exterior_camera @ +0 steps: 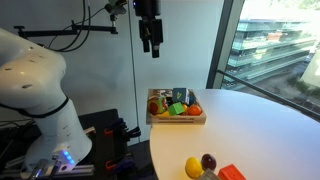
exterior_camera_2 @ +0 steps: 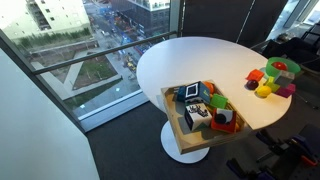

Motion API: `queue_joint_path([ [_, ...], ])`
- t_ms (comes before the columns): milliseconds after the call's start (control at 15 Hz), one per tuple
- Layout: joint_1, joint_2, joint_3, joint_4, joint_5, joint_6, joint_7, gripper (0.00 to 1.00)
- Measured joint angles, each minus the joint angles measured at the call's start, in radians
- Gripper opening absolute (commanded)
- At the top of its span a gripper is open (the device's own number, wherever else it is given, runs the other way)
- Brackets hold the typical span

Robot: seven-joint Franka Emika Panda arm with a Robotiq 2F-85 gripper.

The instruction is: Put the grey cube on the wooden tray

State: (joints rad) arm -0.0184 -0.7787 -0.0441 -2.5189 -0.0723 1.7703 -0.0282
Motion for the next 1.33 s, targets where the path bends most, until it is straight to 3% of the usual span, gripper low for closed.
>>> queue_joint_path([
  [400, -0.045, 0.066, -0.032, -0.026, -0.019, 0.022, 0.000, 1.00],
  [1333, -0.135, 0.207, -0.152, -0.129, -0.056, 0.247, -0.020, 1.00],
])
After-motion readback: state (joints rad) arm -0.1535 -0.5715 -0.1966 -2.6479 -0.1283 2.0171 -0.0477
